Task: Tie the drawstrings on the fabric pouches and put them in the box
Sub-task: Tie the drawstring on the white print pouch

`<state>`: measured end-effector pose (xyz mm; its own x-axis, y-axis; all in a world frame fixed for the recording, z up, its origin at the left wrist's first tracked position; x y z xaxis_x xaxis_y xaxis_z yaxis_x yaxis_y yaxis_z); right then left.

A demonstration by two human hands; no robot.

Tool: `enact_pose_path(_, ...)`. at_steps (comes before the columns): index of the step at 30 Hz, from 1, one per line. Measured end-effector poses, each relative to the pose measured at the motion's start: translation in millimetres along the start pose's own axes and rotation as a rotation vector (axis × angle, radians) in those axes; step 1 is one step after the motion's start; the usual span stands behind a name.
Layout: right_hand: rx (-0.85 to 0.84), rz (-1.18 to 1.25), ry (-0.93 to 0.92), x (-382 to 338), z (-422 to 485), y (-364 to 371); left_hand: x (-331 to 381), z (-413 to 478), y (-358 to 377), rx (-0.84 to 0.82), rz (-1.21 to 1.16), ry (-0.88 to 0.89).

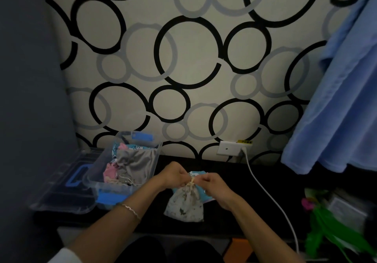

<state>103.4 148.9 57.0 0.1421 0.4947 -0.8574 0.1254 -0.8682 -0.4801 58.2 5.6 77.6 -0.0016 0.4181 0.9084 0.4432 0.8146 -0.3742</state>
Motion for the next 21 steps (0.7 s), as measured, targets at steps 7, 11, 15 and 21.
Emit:
enact_pose_path(7, 0.350, -0.779, -0.286, -26.7, -6.0, -2.9, -4.4, -2.1, 7.2, 0.006, -0.217, -0.177)
enact_pose_path(11, 0.380, -0.749, -0.276, -25.2, -7.2, -5.8, -8.1, -4.4, 12.9, -0.023, -0.359, -0.239)
enact_pose_path(15, 0.493, -0.625, -0.245, -28.4, -13.2, -15.3, -15.6, -6.7, 18.3, -0.034, -0.531, -0.309)
enact_pose_path(21, 0.444, -0.674, -0.312, -26.6, -10.2, -13.8, -16.4, -8.5, 22.1, -0.036, -0.659, -0.362)
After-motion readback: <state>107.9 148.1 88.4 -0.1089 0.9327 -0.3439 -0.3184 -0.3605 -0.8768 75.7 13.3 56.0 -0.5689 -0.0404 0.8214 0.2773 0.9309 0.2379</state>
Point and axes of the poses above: each hand's wrist, its own z-axis towards the middle knuckle, its own y-axis out of the palm, x = y × z, the point moved 6 cm from there along z, towards the middle knuckle, and after that the axes turned 11 degrees about -z, right-handed, at the moved point
